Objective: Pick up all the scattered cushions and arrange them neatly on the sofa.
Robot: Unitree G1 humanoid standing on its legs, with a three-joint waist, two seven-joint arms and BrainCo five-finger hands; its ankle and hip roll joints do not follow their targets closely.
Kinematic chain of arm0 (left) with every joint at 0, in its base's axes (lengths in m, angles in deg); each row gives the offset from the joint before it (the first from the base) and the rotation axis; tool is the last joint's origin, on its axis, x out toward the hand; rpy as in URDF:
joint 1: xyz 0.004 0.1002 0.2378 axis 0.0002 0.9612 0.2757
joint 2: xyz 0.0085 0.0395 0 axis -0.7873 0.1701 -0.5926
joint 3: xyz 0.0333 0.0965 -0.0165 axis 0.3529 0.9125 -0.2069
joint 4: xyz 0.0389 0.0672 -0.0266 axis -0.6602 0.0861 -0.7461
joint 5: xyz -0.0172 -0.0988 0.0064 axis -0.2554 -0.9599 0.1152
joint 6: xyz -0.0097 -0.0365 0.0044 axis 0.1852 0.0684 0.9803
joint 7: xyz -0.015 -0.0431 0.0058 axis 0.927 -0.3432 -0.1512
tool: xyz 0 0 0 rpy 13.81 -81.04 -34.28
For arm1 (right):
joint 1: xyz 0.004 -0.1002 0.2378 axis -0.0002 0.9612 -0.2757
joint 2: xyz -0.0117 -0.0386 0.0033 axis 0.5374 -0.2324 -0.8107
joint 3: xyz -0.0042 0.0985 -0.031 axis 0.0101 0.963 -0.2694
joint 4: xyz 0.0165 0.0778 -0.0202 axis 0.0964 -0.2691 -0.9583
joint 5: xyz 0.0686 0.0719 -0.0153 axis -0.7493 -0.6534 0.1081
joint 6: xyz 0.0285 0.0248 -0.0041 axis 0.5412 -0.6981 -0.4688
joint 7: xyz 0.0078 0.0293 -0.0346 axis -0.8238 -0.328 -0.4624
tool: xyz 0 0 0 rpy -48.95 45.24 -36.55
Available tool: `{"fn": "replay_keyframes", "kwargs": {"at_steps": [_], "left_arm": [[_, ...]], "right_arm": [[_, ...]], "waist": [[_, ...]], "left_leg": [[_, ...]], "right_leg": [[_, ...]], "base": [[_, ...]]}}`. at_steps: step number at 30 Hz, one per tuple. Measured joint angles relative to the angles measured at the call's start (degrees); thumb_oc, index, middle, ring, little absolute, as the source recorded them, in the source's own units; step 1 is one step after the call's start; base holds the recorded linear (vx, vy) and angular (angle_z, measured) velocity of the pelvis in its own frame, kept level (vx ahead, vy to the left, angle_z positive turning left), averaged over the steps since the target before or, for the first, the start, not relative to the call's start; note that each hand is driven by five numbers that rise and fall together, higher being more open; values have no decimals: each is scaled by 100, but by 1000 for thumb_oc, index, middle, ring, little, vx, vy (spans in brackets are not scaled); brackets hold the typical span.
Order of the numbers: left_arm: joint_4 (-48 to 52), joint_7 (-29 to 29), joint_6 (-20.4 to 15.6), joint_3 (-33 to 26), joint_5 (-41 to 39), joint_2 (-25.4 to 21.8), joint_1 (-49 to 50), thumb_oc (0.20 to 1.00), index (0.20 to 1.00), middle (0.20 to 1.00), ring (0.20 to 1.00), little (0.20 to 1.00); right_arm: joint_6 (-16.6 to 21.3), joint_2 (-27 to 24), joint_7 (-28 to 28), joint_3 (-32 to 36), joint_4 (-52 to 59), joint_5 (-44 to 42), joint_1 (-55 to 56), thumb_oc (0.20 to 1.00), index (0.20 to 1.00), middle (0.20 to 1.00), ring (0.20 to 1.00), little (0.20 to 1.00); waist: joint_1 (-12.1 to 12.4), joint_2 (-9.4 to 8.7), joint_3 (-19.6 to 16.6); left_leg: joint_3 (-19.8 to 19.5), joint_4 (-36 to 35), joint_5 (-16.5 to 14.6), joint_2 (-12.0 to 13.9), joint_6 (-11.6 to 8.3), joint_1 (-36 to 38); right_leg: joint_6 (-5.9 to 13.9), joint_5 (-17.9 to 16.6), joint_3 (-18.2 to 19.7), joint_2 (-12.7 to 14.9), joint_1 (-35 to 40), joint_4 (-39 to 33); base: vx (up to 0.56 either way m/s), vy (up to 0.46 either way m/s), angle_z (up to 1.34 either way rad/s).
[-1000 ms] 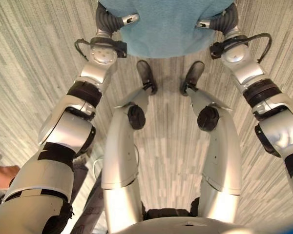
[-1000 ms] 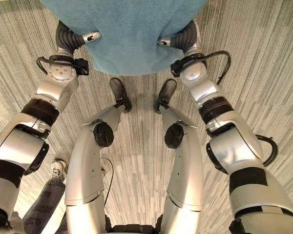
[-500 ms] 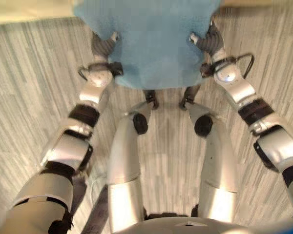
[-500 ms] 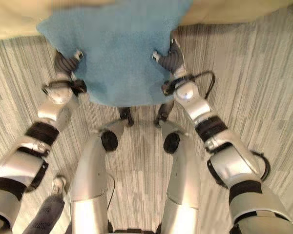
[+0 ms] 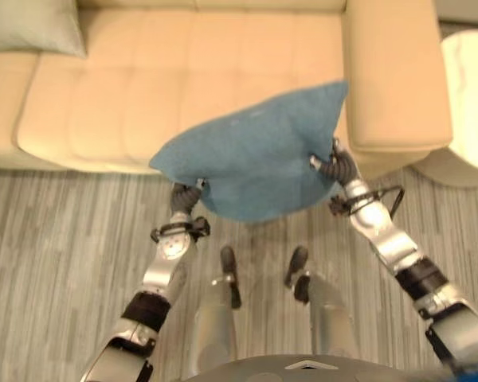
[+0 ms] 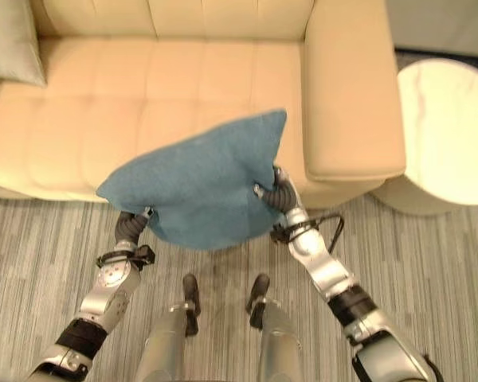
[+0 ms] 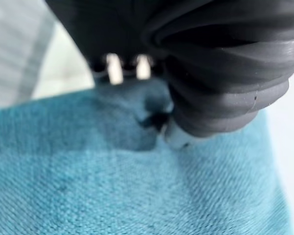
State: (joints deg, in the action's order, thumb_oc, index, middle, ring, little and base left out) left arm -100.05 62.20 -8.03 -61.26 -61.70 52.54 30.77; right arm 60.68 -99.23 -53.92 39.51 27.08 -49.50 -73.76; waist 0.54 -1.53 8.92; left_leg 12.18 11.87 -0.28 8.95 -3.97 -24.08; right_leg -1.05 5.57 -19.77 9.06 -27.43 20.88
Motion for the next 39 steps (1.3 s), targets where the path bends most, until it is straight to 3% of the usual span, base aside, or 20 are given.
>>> {"fn": "replay_keyframes", "kwargs": {"at_steps": [4,7,9,12,13,14,15,16,17,20,23,25,27,28,29,33,34,36,38,39], "left_arm": [[-27,109,67,158,170,-71,231,200,200,200,200,200],[-123,233,82,152,222,-1,130,200,200,200,200,200],[-185,235,91,157,222,105,143,200,200,200,200,200],[-429,376,107,178,223,352,189,200,200,200,200,200],[-483,452,210,176,224,370,270,200,200,200,200,200],[-501,461,289,173,225,339,421,200,200,200,200,200],[-507,469,310,179,227,360,584,200,200,200,200,200],[-571,484,363,174,231,345,730,200,200,200,200,200],[-570,511,376,160,234,304,788,200,200,200,200,200],[-551,590,375,82,244,115,763,200,200,200,200,200],[-553,667,374,21,438,-5,735,200,200,200,200,200],[-557,665,355,-93,447,36,679,200,200,200,200,200],[-556,668,327,-154,450,-10,489,200,200,200,200,200],[-574,669,328,-189,450,15,489,200,200,200,200,200],[-553,669,321,-159,452,82,528,200,200,200,200,200],[-559,680,318,-83,455,194,595,200,200,200,200,200],[-571,689,319,-69,457,261,593,200,200,200,200,200],[-654,712,337,2,458,390,533,200,200,200,200,200],[-618,773,318,106,453,407,537,200,200,200,200,200],[-619,805,327,109,450,415,535,200,200,200,200,200]], "right_arm": [[-38,1,-96,182,-21,10,651,200,200,200,200,200],[-49,-35,-97,328,-11,38,757,200,200,200,200,200],[-52,-93,-100,369,-8,133,762,200,200,200,200,200],[-73,-270,-116,508,13,233,982,200,200,200,200,200],[-119,-310,-120,515,23,286,993,200,200,200,200,200],[-128,-307,-168,501,53,343,977,200,200,200,200,200],[-142,-305,-251,501,75,356,992,200,200,200,200,200],[-200,-197,-332,504,114,397,1237,200,200,200,200,200],[-216,-130,-350,498,145,397,1341,200,200,200,200,200],[-218,-31,-429,499,256,399,1370,200,200,200,200,200],[-233,121,-559,484,229,399,1370,200,200,200,200,200],[-238,133,-578,468,260,398,1337,200,200,200,200,200],[-241,108,-578,477,259,396,1262,200,200,200,200,200],[-252,76,-581,481,254,396,1269,200,200,200,200,200],[-271,28,-574,485,242,396,1269,200,200,200,200,200],[-273,-149,-565,525,237,394,1149,200,200,200,200,200],[-271,-150,-564,587,236,391,1160,200,200,200,200,200],[-272,-214,-565,726,242,384,1375,200,200,200,200,200],[-270,-332,-589,766,257,383,1528,200,200,200,200,200],[-263,-411,-620,844,269,383,1628,200,200,200,200,200]], "waist": [[-46,-95,-131],[-251,-40,-190],[-294,10,-229],[-384,90,-261],[-381,88,-261],[-253,103,-267],[-253,205,-282],[-308,56,-324],[-305,-38,-369],[-280,-157,-397],[-267,-116,-361],[-282,17,-253],[-390,-93,-85],[-455,-81,-59],[-454,-30,-63],[-426,55,-24],[-461,88,8],[-775,166,95],[-730,34,64],[-803,75,45]], "left_leg": [[63,-350,56,13,-23,799],[36,-660,246,137,-181,1063],[521,-675,219,372,-145,1120],[1805,-152,-35,990,-193,1115],[2191,-39,140,1184,-304,1092],[1945,-202,295,1043,-326,1117],[1576,-506,395,730,-188,1155],[1381,-700,488,352,90,1481],[1449,-811,466,166,151,1624],[1697,-891,347,-157,360,1707],[1701,-1056,262,-435,582,1907],[1709,-1333,228,-456,687,2092],[1685,-1442,292,-634,665,2135],[1572,-1479,325,-668,652,2158],[1552,-1536,376,-652,599,2184],[1528,-1548,491,-500,475,2152],[1412,-1532,474,-484,451,2150],[868,-1450,473,-452,407,2186],[645,-1283,278,-453,226,2047],[579,-1076,239,-400,203,1939]], "right_leg": [[65,-13,143,-155,756,-342],[18,-170,-110,-344,1321,-897],[-10,-162,-228,-400,1445,-916],[-54,-126,-570,-398,1839,-1232],[-75,-90,-595,-357,1947,-1302],[15,-100,-419,-268,1950,-1256],[255,-44,-360,-192,2011,-1193],[473,-80,-354,71,2277,-1185],[552,-119,-306,209,2317,-1178],[773,-227,-108,491,2269,-1201],[861,-325,408,743,2032,-640],[1069,66,988,636,1498,-43],[1066,-99,1301,349,1258,-525],[742,-326,1423,274,1329,-653],[816,-382,1413,190,1414,-846],[736,-575,1410,-41,1531,-1152],[731,-471,1454,-54,1459,-842],[964,308,1814,-105,1154,200],[728,413,1886,-348,1139,224],[357,435,1823,-358,1174,223]], "base": [[159,-121,3],[113,-116,28],[181,-94,37],[150,44,58],[246,159,25],[295,205,-19],[380,369,-29],[231,302,-1],[261,335,0],[127,158,-12],[97,157,-3],[89,33,-14],[169,-9,29],[154,-41,43],[205,-38,7],[143,-132,-6],[212,-239,39],[115,-223,110],[82,-163,121],[132,-177,116]]}}
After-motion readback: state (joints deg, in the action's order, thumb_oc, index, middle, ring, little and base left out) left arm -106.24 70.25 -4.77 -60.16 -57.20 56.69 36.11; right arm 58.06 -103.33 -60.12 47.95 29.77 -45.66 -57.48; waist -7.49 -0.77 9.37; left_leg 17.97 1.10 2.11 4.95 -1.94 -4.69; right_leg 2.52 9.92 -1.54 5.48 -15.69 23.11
